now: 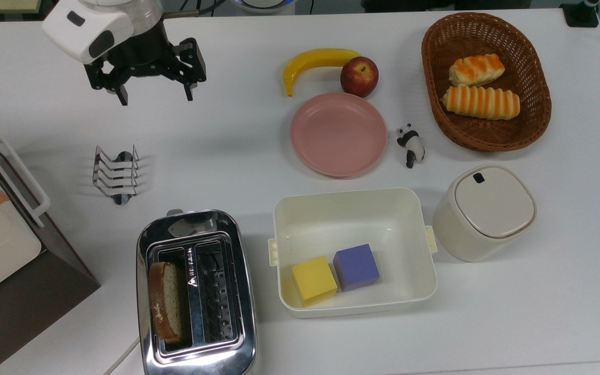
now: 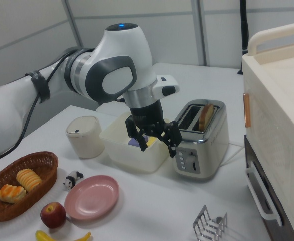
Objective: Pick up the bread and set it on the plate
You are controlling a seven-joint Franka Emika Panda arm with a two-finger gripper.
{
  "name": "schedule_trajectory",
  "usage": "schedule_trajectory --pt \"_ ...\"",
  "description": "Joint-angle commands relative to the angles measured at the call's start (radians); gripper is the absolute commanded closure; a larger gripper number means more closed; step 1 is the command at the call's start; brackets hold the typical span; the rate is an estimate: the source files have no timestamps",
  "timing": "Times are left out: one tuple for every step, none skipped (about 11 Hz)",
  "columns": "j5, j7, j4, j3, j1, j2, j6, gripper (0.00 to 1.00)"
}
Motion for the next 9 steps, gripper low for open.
schedule_trajectory --pt "-0.014 0.005 -0.029 -0.009 0.006 -0.040 -0.023 0.00" --pt "-0.014 0.003 -0.029 -0.009 0.005 -0.040 -0.023 0.00" --pt "-0.015 0.002 -0.029 -0.009 0.006 -0.040 -0.023 0.00" --pt "-0.014 0.002 -0.029 -0.009 0.006 -0.040 -0.023 0.00" --pt "-0.014 -0.004 -0.029 -0.009 0.005 -0.040 -0.023 0.00" --pt "-0.014 -0.006 -0.029 -0.009 0.005 -0.040 -0.023 0.00" --pt "-0.014 -0.006 -0.029 -0.009 0.005 -0.039 -0.023 0.00" --pt "-0.014 -0.004 -0.029 -0.009 0.005 -0.039 -0.023 0.00" --pt "-0.014 -0.003 -0.029 -0.009 0.005 -0.039 -0.023 0.00"
